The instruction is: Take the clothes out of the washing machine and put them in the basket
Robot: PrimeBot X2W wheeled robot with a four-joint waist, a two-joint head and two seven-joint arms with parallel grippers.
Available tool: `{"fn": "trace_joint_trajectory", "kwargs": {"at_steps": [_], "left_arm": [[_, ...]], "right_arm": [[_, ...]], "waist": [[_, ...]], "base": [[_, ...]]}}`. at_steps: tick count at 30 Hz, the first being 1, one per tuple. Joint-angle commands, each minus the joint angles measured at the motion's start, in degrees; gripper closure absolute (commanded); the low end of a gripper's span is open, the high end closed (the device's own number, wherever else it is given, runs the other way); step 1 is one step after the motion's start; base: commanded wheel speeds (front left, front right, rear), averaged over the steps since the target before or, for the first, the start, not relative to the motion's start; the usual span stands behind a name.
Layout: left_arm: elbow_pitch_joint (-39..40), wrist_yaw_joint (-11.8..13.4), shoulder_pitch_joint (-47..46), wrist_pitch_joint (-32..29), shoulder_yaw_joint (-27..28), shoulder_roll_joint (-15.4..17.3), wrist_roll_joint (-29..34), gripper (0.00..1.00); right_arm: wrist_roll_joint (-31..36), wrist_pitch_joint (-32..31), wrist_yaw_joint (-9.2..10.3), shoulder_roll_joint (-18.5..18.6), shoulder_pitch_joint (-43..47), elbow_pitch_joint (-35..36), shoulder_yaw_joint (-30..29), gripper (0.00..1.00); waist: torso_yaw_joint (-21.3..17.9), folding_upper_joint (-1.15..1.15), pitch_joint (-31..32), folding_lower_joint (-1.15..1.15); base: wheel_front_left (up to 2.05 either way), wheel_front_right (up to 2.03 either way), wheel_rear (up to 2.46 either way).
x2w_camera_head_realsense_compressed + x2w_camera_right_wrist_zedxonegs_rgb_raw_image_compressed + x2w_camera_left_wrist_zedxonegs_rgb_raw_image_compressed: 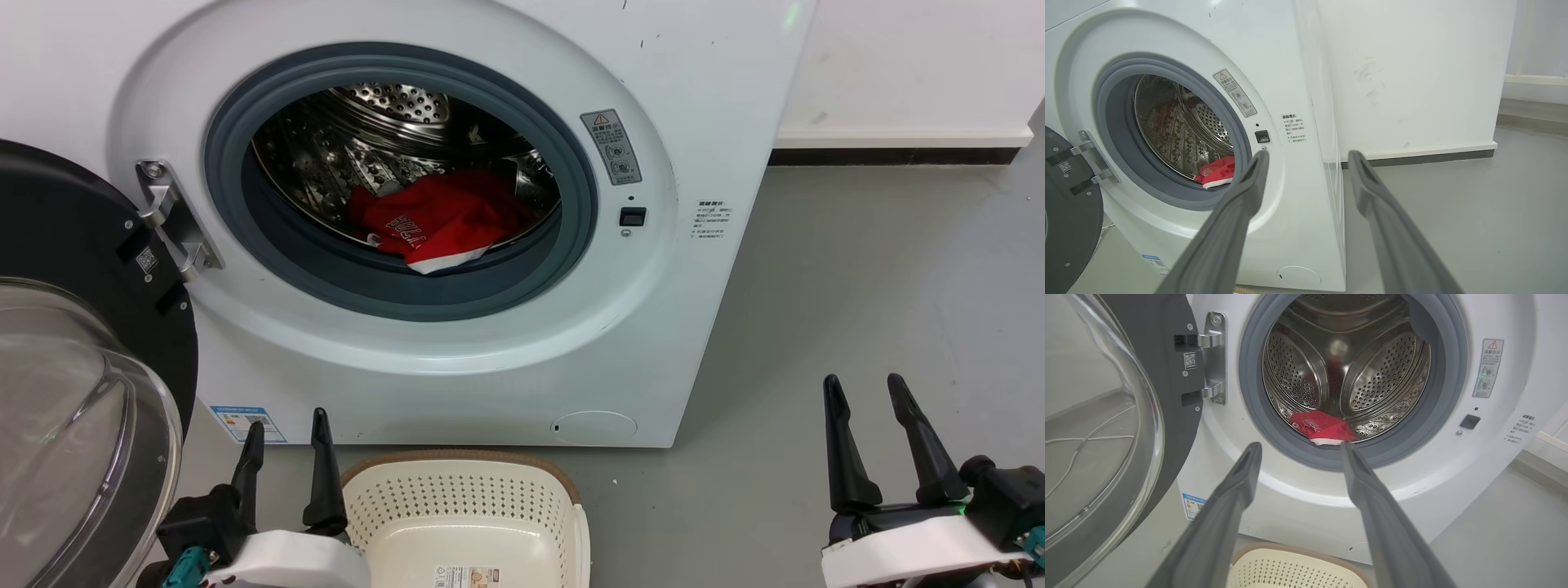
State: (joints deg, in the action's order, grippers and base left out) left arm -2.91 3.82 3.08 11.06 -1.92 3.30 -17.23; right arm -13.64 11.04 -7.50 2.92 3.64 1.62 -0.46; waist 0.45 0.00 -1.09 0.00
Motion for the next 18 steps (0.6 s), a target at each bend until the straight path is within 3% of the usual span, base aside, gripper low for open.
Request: {"fn": "trace_joint_trajectory", "kwargs": {"at_steps": [1, 18], "left_arm": [[0.3, 0.3, 0.1, 0.5, -0.2, 0.3, 1.2, 0.00], [-0.2, 0.6, 1.2, 2.4, -0.5, 0.2, 8.8, 0.00]], "right_arm": [[1.3, 0.4, 0.02, 0.0, 0.5, 0.7, 0.1, 0.00], [10.3, 2.4, 0.02, -0.1, 1.9, 1.7, 0.7, 0.00]], "waist": [[0.0, 0.00, 0.0, 0.00], [0.0, 0.00, -0.3, 0.00]], "base": [[0.00, 0.00, 0.00], [0.00, 0.00, 0.00]]}}
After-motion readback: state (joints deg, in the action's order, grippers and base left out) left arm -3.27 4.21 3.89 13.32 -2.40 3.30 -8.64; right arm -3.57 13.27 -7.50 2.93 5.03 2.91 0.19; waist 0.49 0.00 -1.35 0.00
